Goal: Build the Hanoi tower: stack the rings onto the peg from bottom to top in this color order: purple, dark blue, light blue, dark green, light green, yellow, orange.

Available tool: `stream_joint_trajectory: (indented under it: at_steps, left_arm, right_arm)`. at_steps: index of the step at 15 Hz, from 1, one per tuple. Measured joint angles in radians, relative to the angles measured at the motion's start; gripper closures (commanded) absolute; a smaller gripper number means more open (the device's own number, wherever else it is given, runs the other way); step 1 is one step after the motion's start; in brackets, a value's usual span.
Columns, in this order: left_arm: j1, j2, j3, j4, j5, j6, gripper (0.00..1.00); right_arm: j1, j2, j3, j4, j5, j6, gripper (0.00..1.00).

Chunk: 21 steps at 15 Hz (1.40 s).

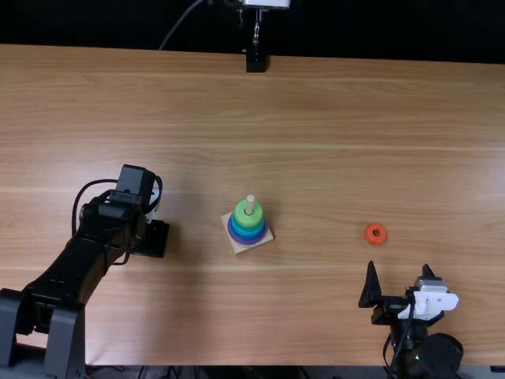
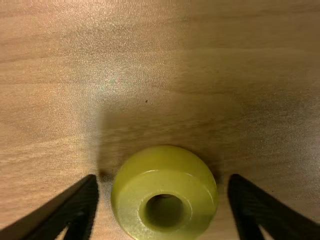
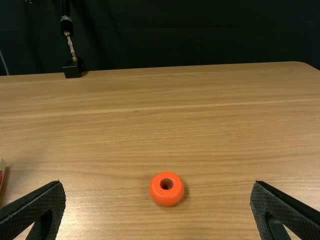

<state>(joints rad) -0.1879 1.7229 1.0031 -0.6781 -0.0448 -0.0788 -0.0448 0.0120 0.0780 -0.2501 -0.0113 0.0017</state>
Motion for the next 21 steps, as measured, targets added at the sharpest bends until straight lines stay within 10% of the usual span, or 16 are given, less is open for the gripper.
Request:
stream_joint_trajectory:
  at_steps: [4, 21]
  left_arm:
    - [0.000, 0.000, 0.000, -0.002, 0.000, 0.000, 1.00]
    - [-0.022, -0.042, 0.613, -0.648, 0.013, -0.032, 1.00]
  right_arm:
    - [0.000, 0.000, 0.000, 0.000, -0.001, 0.000, 0.00]
    - [0.000, 0.000, 0.000, 0.000, 0.000, 0.000, 0.00]
